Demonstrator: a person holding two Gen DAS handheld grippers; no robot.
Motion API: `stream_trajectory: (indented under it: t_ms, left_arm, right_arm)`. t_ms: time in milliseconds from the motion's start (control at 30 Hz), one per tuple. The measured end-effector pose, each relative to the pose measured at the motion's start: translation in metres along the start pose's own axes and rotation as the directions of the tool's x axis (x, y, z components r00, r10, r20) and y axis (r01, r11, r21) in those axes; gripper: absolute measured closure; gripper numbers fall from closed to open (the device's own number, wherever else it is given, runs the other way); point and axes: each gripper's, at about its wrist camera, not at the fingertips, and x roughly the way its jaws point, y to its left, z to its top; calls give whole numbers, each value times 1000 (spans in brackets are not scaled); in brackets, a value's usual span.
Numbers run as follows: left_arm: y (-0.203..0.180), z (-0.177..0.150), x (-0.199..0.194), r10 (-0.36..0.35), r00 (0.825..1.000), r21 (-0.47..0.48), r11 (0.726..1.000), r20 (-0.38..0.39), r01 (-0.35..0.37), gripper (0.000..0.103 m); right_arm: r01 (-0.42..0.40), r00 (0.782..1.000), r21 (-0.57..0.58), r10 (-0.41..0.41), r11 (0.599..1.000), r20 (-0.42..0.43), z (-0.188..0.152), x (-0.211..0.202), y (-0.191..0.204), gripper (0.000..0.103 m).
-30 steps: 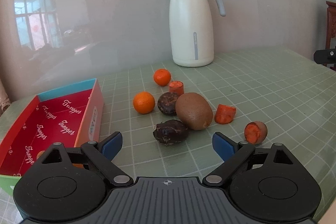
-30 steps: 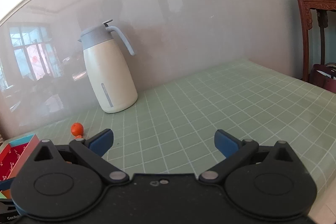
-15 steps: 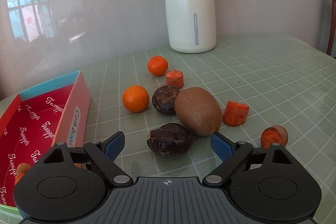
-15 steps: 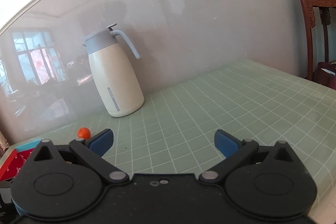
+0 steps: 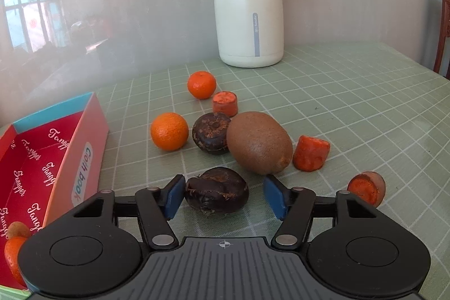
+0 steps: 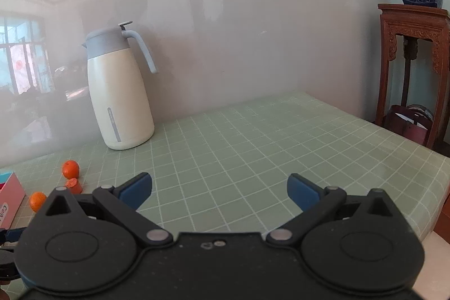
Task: Organize fruits
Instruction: 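Reach the left gripper to the dark brown fruit and close on it, then carry the dark brown fruit with the left gripper into the box and release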
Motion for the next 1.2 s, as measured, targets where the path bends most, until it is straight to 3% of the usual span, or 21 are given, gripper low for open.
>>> stream_trajectory:
  t_ms: [300,600,733,933,1200]
  left_arm:
    - [-5,-2,-2,5,1000,29,1000,18,-6,56]
    - [-6,-2,-7,16,999,26,1000,31,-17,56]
    - [-2,-2,-17,30,997,7,1000,74,-30,56]
    - [14,0,-36,81,985,-48,996,150,-74,56]
    - [51,1,-59,207,955,-157,972,211,-176,56]
  right_arm:
    - [72,997,31,-73,997,28,2,-3,-10,0]
    - [97,995,12,-98,995,17,0,0,-8,0]
    - [99,995,1,-99,995,13,0,1,-5,0]
    - [95,995,-12,-95,995,1,-1,2,-1,0]
    - [77,997,-39,-78,996,-9,-3,4,11,0]
